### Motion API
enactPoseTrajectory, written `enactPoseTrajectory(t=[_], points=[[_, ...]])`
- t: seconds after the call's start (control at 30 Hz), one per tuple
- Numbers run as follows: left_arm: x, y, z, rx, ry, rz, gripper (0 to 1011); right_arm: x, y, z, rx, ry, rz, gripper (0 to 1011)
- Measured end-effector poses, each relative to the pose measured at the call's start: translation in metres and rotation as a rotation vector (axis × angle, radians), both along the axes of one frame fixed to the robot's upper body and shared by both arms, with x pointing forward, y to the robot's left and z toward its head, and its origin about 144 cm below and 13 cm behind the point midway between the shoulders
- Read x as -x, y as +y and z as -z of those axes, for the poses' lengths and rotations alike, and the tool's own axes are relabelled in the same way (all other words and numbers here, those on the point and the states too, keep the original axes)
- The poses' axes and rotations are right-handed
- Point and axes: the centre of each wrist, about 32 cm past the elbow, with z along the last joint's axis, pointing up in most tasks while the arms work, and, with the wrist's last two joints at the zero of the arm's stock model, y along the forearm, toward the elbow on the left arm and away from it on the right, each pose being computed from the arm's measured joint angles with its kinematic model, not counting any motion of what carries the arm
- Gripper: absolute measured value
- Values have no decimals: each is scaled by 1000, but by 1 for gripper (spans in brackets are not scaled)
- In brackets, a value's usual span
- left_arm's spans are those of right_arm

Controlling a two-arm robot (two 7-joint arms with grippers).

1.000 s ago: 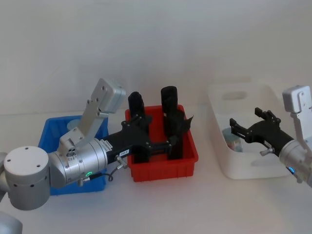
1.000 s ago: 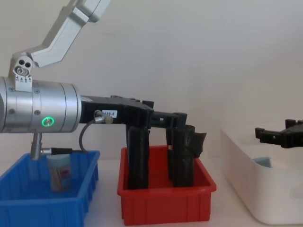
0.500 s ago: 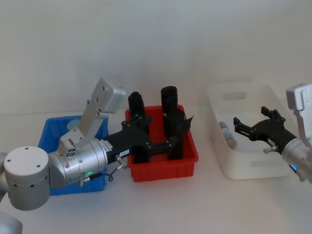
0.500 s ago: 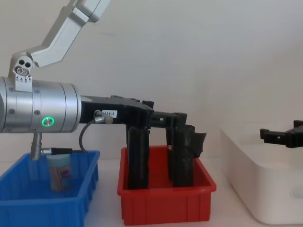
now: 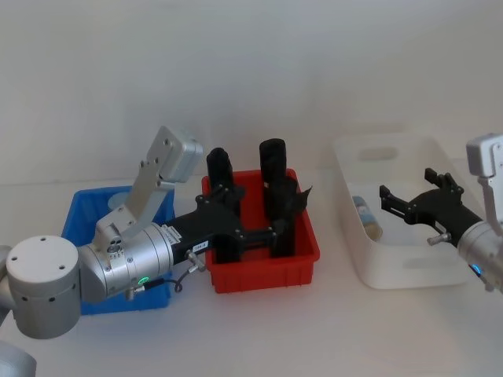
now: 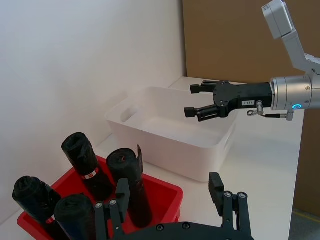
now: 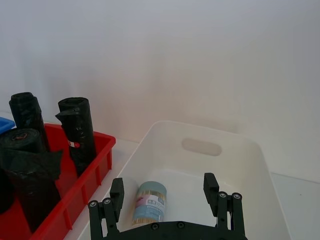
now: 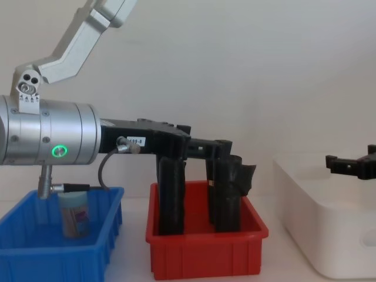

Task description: Pick the cotton swabs from the blue box and place them into the white box.

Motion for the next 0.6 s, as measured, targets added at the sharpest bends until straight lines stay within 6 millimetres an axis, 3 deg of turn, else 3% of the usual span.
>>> enactPoseTrajectory(t=[0.3, 0.6], points=[[1, 0, 1, 0, -2, -4, 1004, 2, 0, 0, -2, -3, 1, 1002], [8, -5, 10, -2, -39, -66, 1004, 18, 7, 2, -12, -18, 1, 1002]])
